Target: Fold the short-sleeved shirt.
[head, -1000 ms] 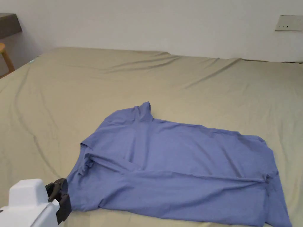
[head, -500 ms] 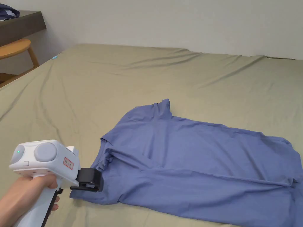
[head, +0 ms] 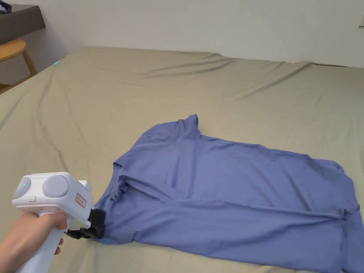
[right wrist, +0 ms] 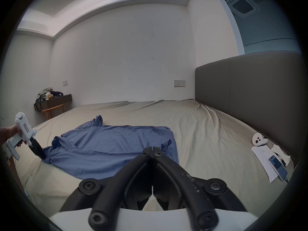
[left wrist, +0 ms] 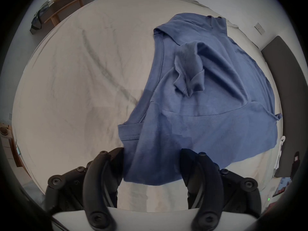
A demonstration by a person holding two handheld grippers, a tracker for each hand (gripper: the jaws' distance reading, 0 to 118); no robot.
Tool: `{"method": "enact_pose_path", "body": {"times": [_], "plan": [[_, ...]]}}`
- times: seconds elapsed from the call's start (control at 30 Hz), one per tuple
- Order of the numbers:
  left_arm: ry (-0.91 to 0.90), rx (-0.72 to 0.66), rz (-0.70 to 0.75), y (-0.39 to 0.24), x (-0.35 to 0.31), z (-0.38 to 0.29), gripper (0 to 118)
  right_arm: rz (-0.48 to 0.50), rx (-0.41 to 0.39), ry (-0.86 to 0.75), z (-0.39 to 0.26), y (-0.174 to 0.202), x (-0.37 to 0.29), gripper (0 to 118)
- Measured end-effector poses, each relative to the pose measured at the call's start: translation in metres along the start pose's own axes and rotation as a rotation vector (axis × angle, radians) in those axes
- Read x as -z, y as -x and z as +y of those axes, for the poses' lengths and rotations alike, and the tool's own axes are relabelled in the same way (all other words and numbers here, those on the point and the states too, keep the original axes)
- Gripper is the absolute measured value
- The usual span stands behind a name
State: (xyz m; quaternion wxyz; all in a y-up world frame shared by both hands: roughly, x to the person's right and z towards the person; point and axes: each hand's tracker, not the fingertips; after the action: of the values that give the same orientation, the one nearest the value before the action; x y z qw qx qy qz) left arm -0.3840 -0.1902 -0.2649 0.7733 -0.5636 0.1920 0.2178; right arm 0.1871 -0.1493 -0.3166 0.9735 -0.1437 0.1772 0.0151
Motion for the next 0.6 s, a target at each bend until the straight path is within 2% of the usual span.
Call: {"method": "enact_pose_path", "body": {"times": [0.03,0.1,0.27,0.4,0.47,0.5,0.53,0.6], "plan": [[-0.015,-0.007,-0.034,-0.001,-0.002,0.0,10,0.0,-0.002,0.004,-0.001,0.0,0.0,2],[-0.035,0.005,-0.015,-0.016,-0.015,-0.007,8,0.004,-0.002,0.013,-0.002,-0.001,0.001,2],[-0.072,0.041,-0.015,-0.018,-0.019,-0.005,8,0.019,-0.002,0.046,-0.002,-0.009,0.007,2],[-0.076,0.057,-0.01,-0.019,-0.023,-0.007,8,0.041,0.015,0.179,0.003,-0.028,0.032,4],[-0.082,0.059,-0.01,-0.022,-0.027,-0.01,8,0.067,0.027,0.292,0.008,-0.038,0.052,25],[-0.081,0.057,-0.013,-0.022,-0.028,-0.01,8,0.095,0.038,0.351,0.014,-0.041,0.062,43],[-0.08,0.055,-0.016,-0.022,-0.027,-0.01,8,0.094,0.042,0.397,0.015,-0.045,0.074,74],[-0.078,0.058,-0.015,-0.013,-0.02,-0.001,8,0.074,0.033,0.47,0.015,-0.049,0.096,117]]}}
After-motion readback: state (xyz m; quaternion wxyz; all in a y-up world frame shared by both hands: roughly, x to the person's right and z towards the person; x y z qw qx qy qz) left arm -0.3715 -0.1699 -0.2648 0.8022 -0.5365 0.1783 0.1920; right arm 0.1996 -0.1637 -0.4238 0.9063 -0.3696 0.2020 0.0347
